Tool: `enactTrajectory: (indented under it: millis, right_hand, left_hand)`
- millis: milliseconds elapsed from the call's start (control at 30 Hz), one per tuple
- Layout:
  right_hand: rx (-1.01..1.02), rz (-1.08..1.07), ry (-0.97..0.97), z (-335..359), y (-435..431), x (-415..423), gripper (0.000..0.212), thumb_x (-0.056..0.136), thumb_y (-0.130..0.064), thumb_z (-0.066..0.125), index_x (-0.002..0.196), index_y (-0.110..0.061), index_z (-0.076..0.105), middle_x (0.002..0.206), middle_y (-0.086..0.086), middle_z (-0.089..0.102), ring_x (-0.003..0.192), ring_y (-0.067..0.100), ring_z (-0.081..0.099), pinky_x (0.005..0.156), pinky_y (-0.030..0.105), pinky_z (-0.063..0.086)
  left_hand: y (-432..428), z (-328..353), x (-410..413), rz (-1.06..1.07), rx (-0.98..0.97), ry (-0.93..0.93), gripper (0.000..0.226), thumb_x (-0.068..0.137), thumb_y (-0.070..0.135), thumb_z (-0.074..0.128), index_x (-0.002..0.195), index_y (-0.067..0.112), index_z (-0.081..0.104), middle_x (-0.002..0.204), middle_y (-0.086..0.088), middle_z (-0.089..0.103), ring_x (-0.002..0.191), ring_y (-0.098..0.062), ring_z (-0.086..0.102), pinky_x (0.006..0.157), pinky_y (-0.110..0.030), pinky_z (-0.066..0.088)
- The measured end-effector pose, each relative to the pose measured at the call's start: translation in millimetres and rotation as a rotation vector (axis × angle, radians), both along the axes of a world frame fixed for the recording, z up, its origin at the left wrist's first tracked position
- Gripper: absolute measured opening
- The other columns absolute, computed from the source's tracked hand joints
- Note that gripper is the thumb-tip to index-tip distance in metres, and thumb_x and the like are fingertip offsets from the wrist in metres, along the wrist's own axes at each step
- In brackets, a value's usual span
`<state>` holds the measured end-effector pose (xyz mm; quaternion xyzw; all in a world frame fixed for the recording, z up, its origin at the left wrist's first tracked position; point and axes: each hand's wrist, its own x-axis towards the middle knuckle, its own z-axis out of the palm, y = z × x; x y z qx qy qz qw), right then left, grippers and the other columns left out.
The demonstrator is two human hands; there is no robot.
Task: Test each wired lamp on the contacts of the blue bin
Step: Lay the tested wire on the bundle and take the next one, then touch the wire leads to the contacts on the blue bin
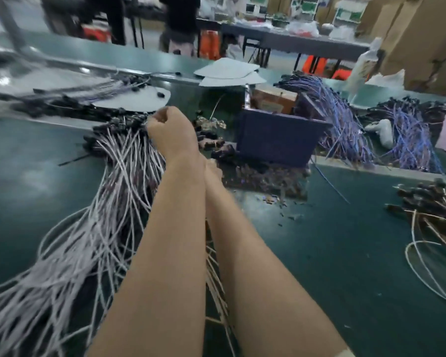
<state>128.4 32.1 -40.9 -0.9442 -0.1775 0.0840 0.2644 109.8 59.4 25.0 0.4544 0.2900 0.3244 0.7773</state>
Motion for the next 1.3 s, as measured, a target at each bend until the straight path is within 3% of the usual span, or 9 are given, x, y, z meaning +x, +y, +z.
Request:
enactTrajectory:
  millis: [133,300,400,467,567,667,733,933,1300]
  right_hand:
    - [0.043,-0.139,0.024,0,15,0,0.028,0.097,-0.019,0.041,0.118,-0.014,0.059,0.126,0.009,0.054,0.122,0.032,0.039,0.100,0.042,0.032]
    - [0.729,-0.402,0.023,19,-12,5,0.012,0.087,-0.007,0.056,0.099,-0.009,0.059,0.088,0.003,0.060,0.084,0.019,0.053,0.074,0.027,0.041]
    - [1.129,-0.461,0.128,40,-47,13,0.022,0.088,-0.003,0.060,0.109,-0.005,0.054,0.088,0.006,0.060,0.071,0.013,0.056,0.064,0.025,0.050]
    - [1.340,-0.431,0.092,60,-78,14,0.011,0.090,0.000,0.057,0.100,-0.004,0.060,0.080,0.005,0.061,0.065,0.009,0.057,0.059,0.018,0.051]
    - [1.705,-0.414,-0.021,84,-132,9,0.014,0.091,0.007,0.053,0.083,-0.002,0.060,0.072,0.006,0.059,0.056,0.008,0.059,0.057,0.017,0.052]
    - [2.011,-0.463,-0.144,94,-189,4,0.020,0.091,0.010,0.051,0.078,-0.003,0.057,0.058,0.004,0.061,0.047,0.008,0.059,0.051,0.018,0.052]
    - [1.974,-0.559,-0.163,91,-219,-2,0.016,0.094,0.000,0.053,0.081,-0.007,0.057,0.054,0.000,0.062,0.046,0.006,0.059,0.048,0.017,0.050]
    - [1.090,-0.520,-0.179,53,-237,-12,0.021,0.095,-0.018,0.056,0.075,-0.016,0.065,0.064,-0.006,0.064,0.058,0.005,0.057,0.051,0.015,0.042]
    - [0.845,-0.632,-0.185,26,-240,13,0.038,0.101,-0.021,0.043,0.065,-0.015,0.055,0.058,-0.001,0.054,0.051,0.008,0.046,0.053,0.021,0.041]
  left_hand:
    - [15,-3,2,0.061,-0.082,-0.014,0.008,0.095,0.005,0.039,0.100,0.008,0.044,0.095,-0.009,0.046,0.081,-0.020,0.043,0.064,-0.029,0.036]
    - [10,-8,6,0.081,-0.003,-0.022,0.008,0.092,0.006,0.041,0.097,0.011,0.044,0.086,0.000,0.047,0.068,-0.010,0.043,0.052,-0.010,0.036]
    - [-5,-8,9,-0.157,0.251,0.056,0.013,0.093,0.008,0.044,0.102,0.008,0.053,0.091,-0.005,0.059,0.075,-0.011,0.053,0.064,-0.008,0.047]
    - [-22,-3,8,-0.424,0.468,0.096,0.019,0.096,0.014,0.044,0.101,0.006,0.060,0.100,-0.014,0.067,0.085,-0.021,0.063,0.081,-0.028,0.055]
    - [-56,8,2,-0.703,0.635,-0.008,0.024,0.101,0.016,0.041,0.092,0.003,0.059,0.078,-0.010,0.064,0.053,-0.002,0.060,0.049,-0.012,0.046]
    - [-85,13,2,-0.816,0.886,-0.018,0.021,0.099,0.016,0.047,0.089,0.006,0.063,0.064,0.004,0.058,0.045,0.005,0.049,0.051,-0.011,0.040]
    - [-103,13,4,-0.845,0.943,-0.044,0.022,0.097,0.017,0.050,0.091,0.004,0.067,0.069,0.001,0.063,0.059,-0.002,0.056,0.063,-0.019,0.045]
    - [-165,0,9,-0.787,0.950,-0.047,0.017,0.094,0.013,0.055,0.097,0.000,0.067,0.094,-0.013,0.071,0.093,-0.028,0.065,0.089,-0.038,0.050]
    - [-136,-40,19,-0.875,0.761,0.058,0.015,0.094,0.015,0.057,0.080,0.015,0.064,0.069,0.003,0.067,0.062,-0.009,0.060,0.058,-0.019,0.048]
